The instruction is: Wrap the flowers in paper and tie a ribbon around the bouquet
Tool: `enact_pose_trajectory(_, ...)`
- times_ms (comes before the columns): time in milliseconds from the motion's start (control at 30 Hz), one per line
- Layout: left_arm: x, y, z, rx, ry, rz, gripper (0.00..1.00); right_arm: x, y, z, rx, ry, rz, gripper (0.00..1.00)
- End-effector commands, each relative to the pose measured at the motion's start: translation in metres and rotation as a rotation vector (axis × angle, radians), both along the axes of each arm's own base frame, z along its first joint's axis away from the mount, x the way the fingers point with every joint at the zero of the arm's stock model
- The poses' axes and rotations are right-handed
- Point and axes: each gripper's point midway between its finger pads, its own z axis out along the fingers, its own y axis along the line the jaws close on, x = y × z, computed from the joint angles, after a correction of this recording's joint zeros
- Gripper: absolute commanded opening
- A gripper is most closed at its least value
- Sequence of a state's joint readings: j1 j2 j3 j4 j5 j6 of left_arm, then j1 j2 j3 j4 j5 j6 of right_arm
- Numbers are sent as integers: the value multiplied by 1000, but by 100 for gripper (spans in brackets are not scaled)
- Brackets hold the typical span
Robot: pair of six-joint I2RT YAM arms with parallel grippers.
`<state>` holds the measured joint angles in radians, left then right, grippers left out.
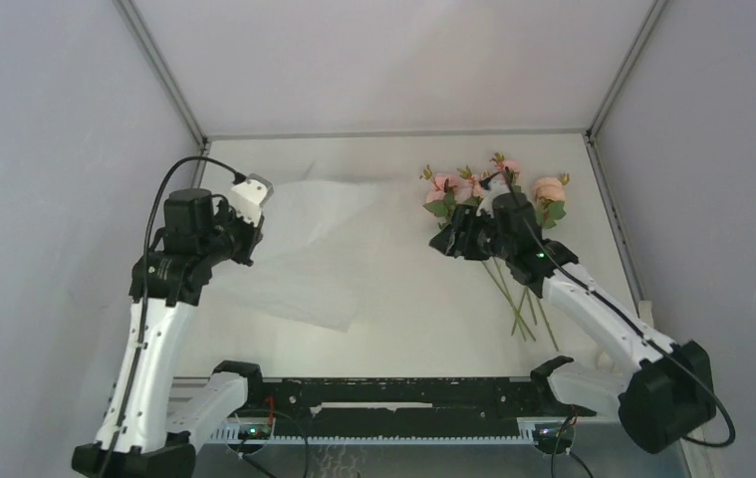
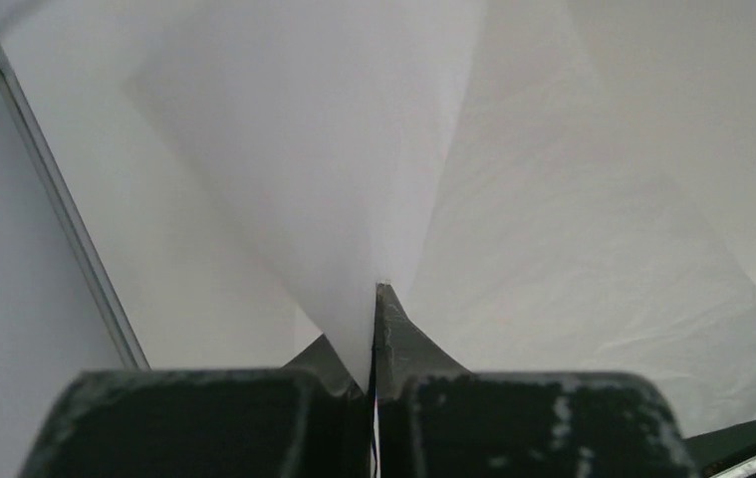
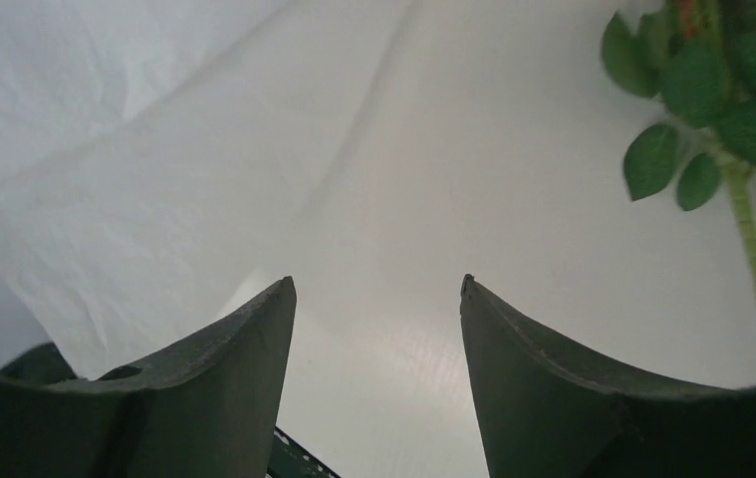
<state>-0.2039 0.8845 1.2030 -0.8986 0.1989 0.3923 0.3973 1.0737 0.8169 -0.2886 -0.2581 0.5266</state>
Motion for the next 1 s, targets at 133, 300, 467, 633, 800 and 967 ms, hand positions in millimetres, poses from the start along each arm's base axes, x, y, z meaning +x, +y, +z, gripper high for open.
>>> enact_pose_trajectory(133,12,51,-31,-160,66,249,0,19,66,-44,-122,36,155,75)
enact_pose_trajectory(300,6,37,-30,-217,80,190,0,52,93,-64,-40,144,110,79)
enact_pose_trajectory(467,5,26,-14,-267,78,149,0,42,163,-76,202,268,198,82)
enact_pose_trajectory(633,9,23,-5,-301,84,155,0,25,206,-101,320,402,218,90)
enact_pose_trajectory(800,13,13,41,-365,4,141,0,22,220,-118,289,424,186,91)
enact_pose_trajectory(967,9,-21,95,-415,-82,36,0,22,229,-132,316,473,174,91)
